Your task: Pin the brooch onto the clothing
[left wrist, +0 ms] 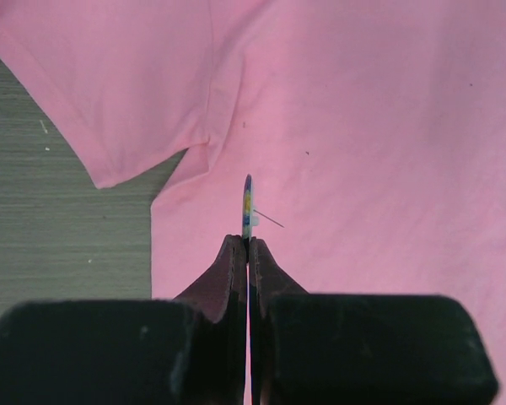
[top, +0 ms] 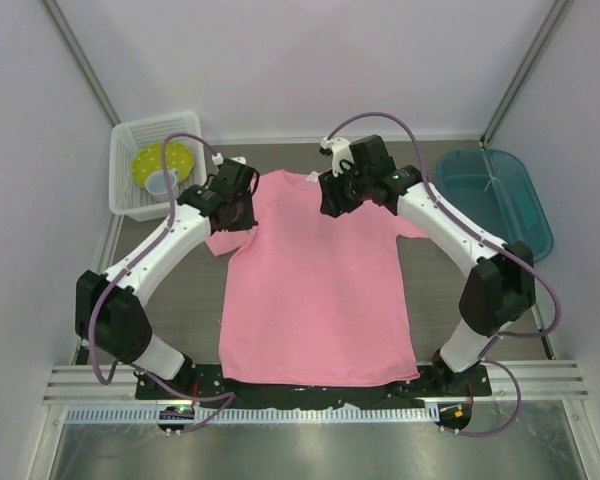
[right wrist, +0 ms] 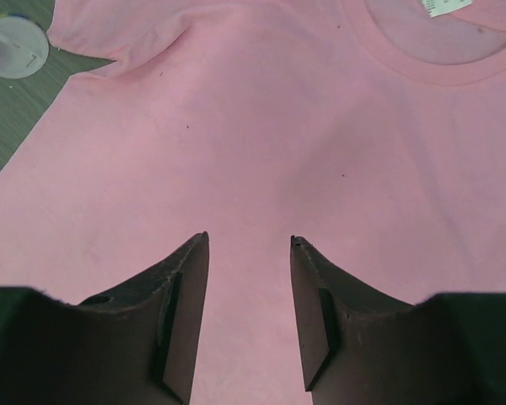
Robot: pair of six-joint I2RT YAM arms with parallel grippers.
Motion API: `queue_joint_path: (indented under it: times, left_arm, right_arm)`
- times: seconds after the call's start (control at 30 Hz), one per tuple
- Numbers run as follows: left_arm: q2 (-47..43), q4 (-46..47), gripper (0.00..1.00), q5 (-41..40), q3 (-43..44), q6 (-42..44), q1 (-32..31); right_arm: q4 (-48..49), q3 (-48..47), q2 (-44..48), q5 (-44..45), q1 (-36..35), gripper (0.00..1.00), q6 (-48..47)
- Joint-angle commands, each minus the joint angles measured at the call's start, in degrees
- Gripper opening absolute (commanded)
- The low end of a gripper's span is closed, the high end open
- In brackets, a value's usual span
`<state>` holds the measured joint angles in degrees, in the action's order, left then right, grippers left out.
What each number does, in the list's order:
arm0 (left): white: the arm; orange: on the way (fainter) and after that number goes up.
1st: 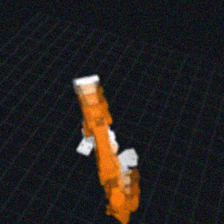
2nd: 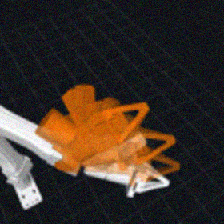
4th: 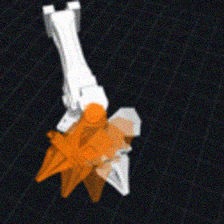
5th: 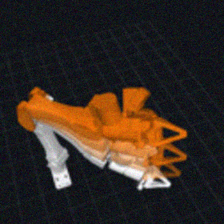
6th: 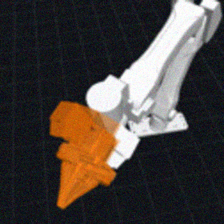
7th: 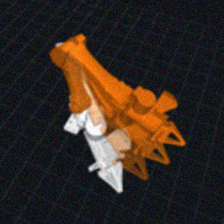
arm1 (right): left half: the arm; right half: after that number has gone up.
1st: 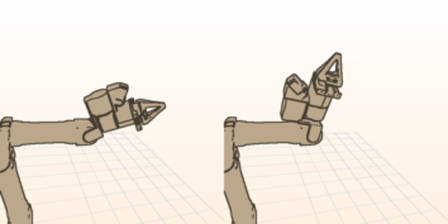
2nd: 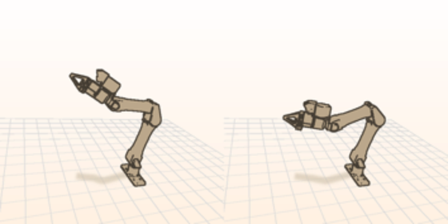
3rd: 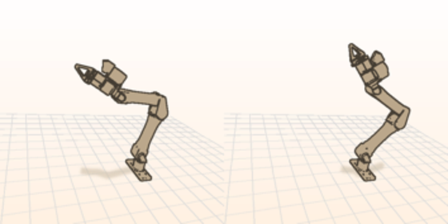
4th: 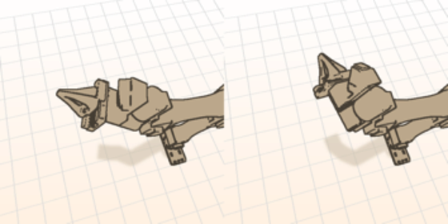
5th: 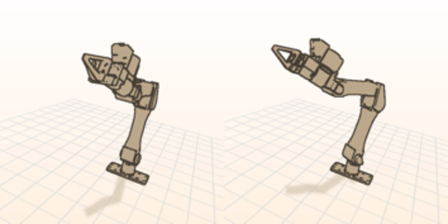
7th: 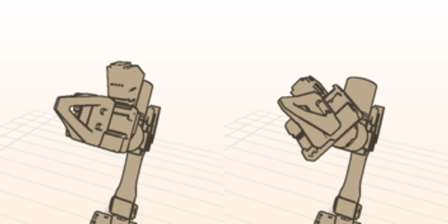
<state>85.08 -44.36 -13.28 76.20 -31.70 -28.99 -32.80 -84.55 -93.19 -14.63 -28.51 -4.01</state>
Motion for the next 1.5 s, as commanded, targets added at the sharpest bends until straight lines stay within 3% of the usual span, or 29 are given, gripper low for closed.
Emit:
queue_joint_path:
  times: [0.0,0.13,0.37,0.53,0.77,1.23,1.47]
  left_arm:
    - [3.6,6.3,0.0,3.9,2.3,0.1,3.7]
    - [6.6,14.8,0.0,4.3,0.6,2.4,3.8]
    - [13.1,18.4,0.0,4.1,-0.4,6.5,3.9]
    - [15.2,20.6,0.0,4.7,-1.2,6.2,4.6]
    - [19.0,20.5,0.0,4.5,-2.5,4.7,5.4]
    - [17.1,18.8,0.0,3.6,-9.6,6.5,8.3]
    - [12.0,20.1,0.0,8.3,-13.4,8.1,8.3]
  right_arm:
    - [0.8,-4.0,-5.3,-5.2,-0.1,0.48,0.3]
    - [1.9,-3.2,-8.7,-9.2,-0.1,0.48,0.7]
    - [-9.7,5.1,-9.5,-12.8,0.1,0.48,-9.1]
    - [-14.6,15.1,-4.6,-9.8,0.1,0.48,-16.8]
    - [-19.1,20.1,-2.8,-3.0,-0.1,0.48,-22.9]
    - [-21.0,32.1,-4.6,6.6,-0.5,0.47,-31.0]
    - [-23.5,29.9,-4.0,5.5,-0.9,0.47,-31.5]
